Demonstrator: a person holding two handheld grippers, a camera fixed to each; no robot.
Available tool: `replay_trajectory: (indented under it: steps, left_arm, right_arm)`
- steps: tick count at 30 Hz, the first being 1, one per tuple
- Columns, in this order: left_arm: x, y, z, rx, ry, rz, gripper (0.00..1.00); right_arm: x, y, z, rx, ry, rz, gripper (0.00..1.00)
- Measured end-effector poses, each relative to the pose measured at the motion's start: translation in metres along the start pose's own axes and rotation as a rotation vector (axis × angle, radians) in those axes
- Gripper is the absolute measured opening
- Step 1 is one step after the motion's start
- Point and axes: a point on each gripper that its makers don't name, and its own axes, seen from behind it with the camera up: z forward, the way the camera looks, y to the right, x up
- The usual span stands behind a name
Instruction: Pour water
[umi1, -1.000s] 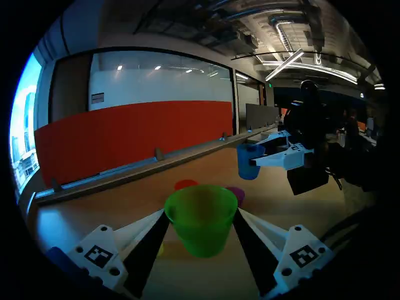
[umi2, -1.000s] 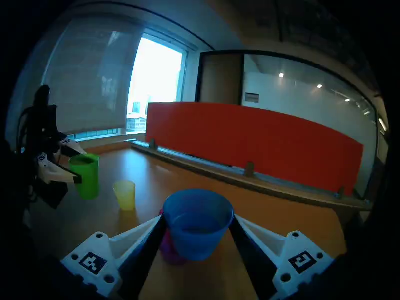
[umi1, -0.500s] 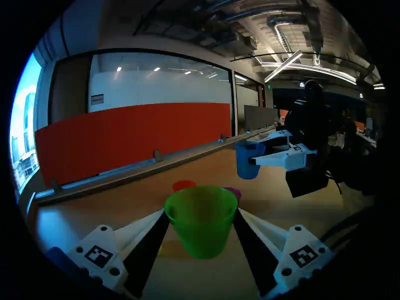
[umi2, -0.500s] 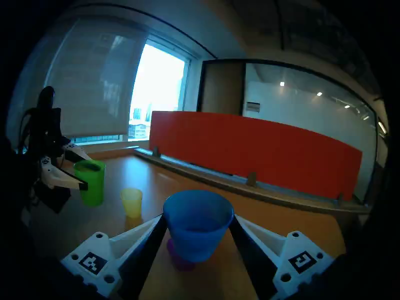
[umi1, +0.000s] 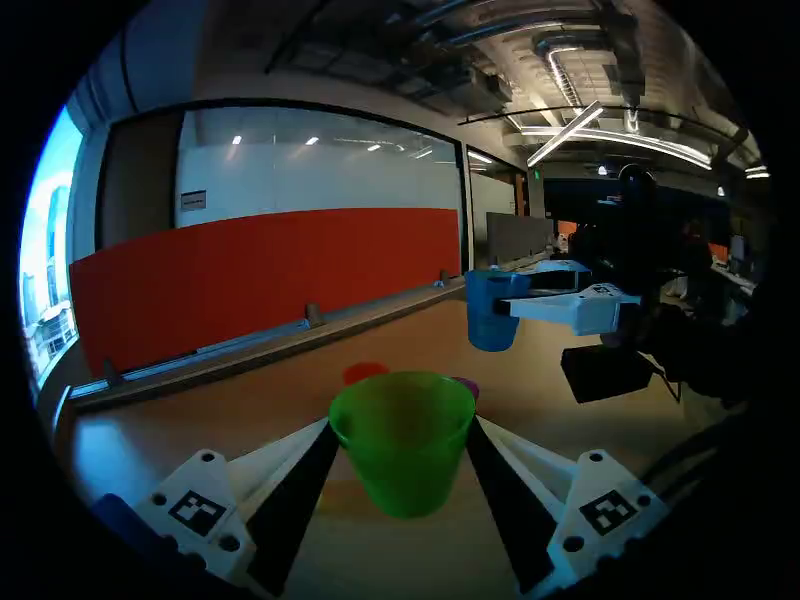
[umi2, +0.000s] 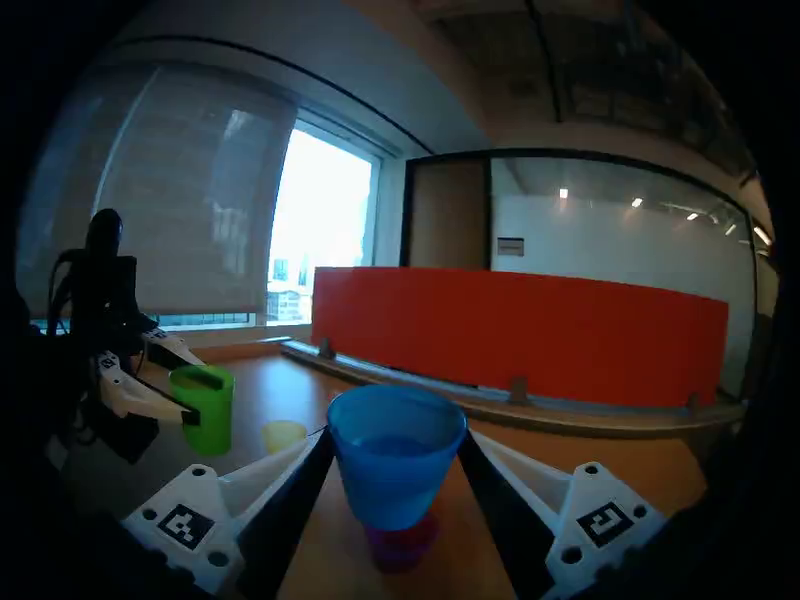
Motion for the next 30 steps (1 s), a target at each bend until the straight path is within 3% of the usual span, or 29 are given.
replay_trajectory:
  steps: [17, 30]
  left_arm:
    - [0.0, 0.003, -0.003, -0.011, 0.001, -0.001, 0.87]
    - [0.0, 0.004, -0.001, -0.023, 0.006, -0.017, 0.87]
  right_arm:
    - [0.011, -0.018, 0.006, 0.022, 0.028, -0.047, 0.9]
    - [0.017, -0.039, 0.015, 0.082, 0.016, -0.123, 0.9]
